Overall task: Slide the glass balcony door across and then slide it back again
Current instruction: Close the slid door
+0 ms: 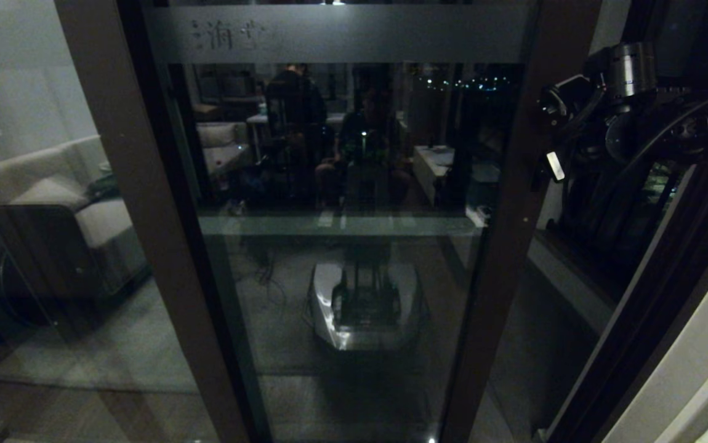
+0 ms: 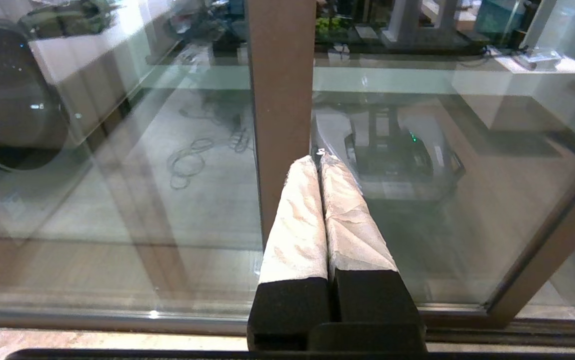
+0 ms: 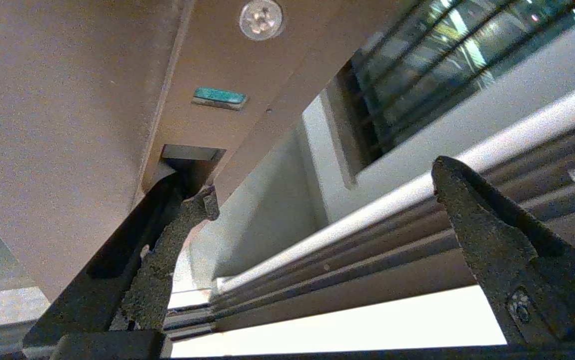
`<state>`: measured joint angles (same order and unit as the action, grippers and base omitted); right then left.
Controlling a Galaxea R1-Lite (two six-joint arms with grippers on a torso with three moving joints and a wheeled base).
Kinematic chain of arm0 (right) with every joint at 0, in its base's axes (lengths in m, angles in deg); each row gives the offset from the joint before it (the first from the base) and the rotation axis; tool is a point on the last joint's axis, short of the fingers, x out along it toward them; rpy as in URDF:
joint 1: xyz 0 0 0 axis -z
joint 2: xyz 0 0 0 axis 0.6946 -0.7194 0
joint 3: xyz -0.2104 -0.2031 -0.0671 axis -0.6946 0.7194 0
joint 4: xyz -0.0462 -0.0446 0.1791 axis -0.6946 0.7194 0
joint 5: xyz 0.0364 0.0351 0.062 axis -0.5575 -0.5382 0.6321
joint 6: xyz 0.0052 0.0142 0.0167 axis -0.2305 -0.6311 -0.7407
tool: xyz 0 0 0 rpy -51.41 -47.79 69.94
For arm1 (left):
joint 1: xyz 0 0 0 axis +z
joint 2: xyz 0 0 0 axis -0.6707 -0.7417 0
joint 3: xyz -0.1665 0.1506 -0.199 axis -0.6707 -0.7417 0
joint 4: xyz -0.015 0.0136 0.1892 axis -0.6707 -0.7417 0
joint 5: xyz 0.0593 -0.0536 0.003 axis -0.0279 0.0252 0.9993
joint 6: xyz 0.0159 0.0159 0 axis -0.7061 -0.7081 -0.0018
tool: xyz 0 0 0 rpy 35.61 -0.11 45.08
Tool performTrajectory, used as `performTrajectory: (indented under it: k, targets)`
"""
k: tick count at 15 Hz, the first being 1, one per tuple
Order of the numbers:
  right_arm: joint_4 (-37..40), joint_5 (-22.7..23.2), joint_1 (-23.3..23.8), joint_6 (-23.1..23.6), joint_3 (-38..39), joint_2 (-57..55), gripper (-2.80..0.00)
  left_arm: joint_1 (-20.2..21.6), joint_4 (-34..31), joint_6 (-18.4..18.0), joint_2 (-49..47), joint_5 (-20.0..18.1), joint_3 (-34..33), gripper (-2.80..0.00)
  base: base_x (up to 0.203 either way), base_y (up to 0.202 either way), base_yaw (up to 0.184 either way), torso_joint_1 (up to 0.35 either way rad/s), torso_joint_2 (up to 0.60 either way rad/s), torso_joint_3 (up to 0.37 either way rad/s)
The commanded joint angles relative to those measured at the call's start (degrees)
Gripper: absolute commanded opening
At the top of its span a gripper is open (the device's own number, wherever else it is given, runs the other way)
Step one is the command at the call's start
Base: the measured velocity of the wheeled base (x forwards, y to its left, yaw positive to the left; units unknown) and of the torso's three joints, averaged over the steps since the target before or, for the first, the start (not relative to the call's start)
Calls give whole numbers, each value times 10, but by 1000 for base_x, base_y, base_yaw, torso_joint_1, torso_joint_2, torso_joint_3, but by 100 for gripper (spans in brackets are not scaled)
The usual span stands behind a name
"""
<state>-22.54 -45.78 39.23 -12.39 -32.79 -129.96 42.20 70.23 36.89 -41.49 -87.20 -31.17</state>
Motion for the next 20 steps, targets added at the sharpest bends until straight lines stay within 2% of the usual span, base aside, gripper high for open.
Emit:
performTrajectory:
  k: [1,14,20]
  targets:
    - [-5,3,4,0,2,-9,0,0,0,0,0,0,-1,-280,0,0,0,0,0,0]
    - [-5,5,17,1,99,95,0,0,0,0,0,0,-1,-280,0,0,0,0,0,0]
    - [-11,5,26,9,101,93,0,0,0,0,0,0,-1,-280,0,0,0,0,0,0]
